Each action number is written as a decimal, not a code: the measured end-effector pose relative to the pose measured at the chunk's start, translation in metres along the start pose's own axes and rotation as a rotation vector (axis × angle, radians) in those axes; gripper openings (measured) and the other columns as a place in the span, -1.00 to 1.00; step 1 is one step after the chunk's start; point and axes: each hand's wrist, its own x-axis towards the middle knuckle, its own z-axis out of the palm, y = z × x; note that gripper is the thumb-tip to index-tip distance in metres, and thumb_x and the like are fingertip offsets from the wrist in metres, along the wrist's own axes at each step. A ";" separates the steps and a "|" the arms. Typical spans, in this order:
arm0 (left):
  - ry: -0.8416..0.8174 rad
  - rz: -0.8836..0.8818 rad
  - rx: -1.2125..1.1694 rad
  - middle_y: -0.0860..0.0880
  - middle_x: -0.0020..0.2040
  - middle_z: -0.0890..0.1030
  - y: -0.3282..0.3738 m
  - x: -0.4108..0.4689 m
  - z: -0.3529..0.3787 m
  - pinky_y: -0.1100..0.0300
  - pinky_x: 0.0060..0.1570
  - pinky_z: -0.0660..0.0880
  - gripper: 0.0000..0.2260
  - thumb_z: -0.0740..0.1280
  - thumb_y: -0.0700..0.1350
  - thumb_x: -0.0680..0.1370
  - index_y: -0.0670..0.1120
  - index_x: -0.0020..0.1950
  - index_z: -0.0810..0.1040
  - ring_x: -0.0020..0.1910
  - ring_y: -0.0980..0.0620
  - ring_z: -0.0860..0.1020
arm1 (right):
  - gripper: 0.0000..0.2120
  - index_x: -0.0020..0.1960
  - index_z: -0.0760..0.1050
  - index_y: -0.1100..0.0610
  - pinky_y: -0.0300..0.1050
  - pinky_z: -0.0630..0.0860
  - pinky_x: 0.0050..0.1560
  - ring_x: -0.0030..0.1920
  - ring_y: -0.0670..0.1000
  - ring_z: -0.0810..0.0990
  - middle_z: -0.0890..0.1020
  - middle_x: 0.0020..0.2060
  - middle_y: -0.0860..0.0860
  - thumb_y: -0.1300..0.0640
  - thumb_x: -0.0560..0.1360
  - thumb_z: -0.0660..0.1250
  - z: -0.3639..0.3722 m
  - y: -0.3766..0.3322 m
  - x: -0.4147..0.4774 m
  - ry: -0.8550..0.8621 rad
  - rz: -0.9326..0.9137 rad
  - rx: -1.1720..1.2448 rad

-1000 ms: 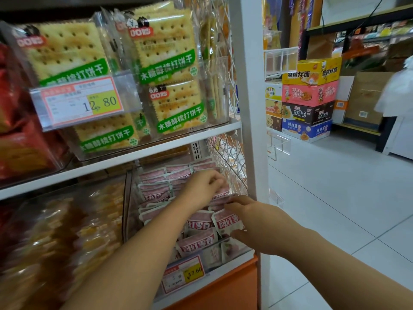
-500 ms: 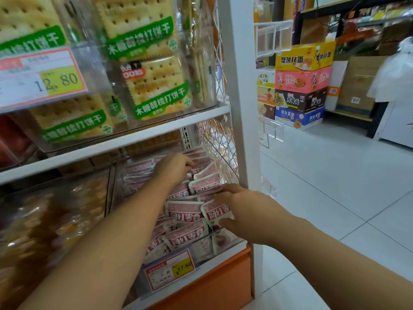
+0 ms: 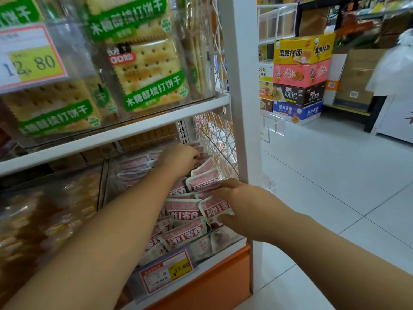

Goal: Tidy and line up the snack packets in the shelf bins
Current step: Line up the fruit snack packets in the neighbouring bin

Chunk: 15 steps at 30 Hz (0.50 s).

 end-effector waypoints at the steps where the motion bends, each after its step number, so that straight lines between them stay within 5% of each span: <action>1: 0.003 -0.026 -0.045 -0.02 0.19 0.61 -0.001 0.002 0.002 0.17 0.01 0.42 -0.78 0.27 -0.07 0.59 -0.01 0.20 0.60 0.14 -0.06 0.54 | -0.51 0.44 0.24 -0.08 -0.13 0.52 0.12 0.20 0.01 0.50 0.34 0.39 -0.09 0.01 0.54 0.24 0.000 0.000 0.000 0.001 -0.001 -0.001; 11: 0.002 -0.199 -0.512 -0.16 0.07 0.62 -0.006 -0.002 0.007 0.22 -0.06 0.37 -0.76 0.38 -0.19 0.52 -0.22 0.17 0.59 -0.06 0.01 0.53 | -0.53 0.43 0.26 -0.10 -0.12 0.50 0.15 0.22 0.00 0.49 0.35 0.38 -0.10 0.01 0.54 0.24 0.001 0.002 0.000 0.016 -0.011 0.027; 15: 0.126 -0.085 -0.502 0.05 -0.12 0.54 0.003 -0.012 -0.010 0.24 -0.10 0.36 -0.92 0.43 -0.16 0.48 -0.10 -0.04 0.62 -0.13 0.12 0.48 | -0.52 0.44 0.25 -0.09 -0.10 0.51 0.15 0.22 0.00 0.48 0.33 0.40 -0.10 0.01 0.54 0.24 0.000 0.003 -0.002 0.015 -0.021 0.024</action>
